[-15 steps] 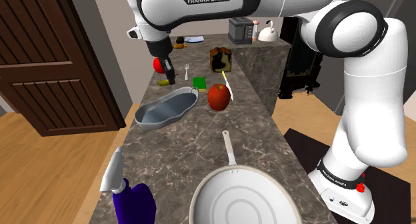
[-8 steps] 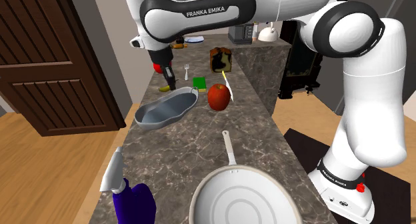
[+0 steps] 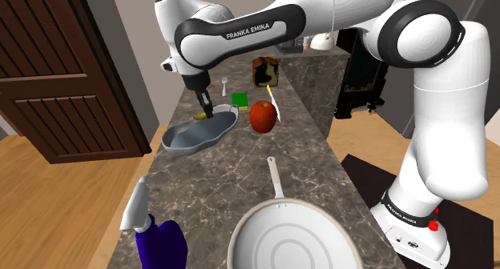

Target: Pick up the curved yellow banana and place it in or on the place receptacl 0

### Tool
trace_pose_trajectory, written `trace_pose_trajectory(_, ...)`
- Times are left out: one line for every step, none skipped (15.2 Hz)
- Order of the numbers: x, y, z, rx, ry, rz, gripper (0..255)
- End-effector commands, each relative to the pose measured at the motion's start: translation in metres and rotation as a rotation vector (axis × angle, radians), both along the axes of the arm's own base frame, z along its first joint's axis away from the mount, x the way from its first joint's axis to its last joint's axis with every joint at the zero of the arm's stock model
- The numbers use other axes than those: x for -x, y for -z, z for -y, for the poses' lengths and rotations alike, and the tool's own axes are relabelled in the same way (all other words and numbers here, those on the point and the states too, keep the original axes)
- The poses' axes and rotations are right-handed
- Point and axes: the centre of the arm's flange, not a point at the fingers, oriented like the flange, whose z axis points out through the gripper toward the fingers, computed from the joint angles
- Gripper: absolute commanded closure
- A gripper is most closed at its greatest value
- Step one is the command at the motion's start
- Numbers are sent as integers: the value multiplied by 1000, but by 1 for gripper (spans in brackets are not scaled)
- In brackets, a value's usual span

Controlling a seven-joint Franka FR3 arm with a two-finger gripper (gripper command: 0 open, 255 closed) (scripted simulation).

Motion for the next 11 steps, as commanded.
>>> trace_pose_trajectory(0,2,-1,0,0,1,255)
trace_pose_trajectory(0,2,-1,0,0,1,255)
trace_pose_trajectory(0,2,-1,0,0,1,255)
trace_pose_trajectory(0,2,-1,0,0,1,255)
trace_pose_trajectory(0,2,-1,0,0,1,255)
trace_pose_trajectory(0,2,-1,0,0,0,255)
trace_pose_trajectory(0,2,-1,0,0,0,0)
trace_pose_trajectory(0,2,-1,0,0,0,0)
trace_pose_trajectory(0,2,-1,0,0,0,0)
trace_pose_trajectory(0,2,-1,0,0,0,0)
trace_pose_trajectory(0,2,-1,0,0,0,0)
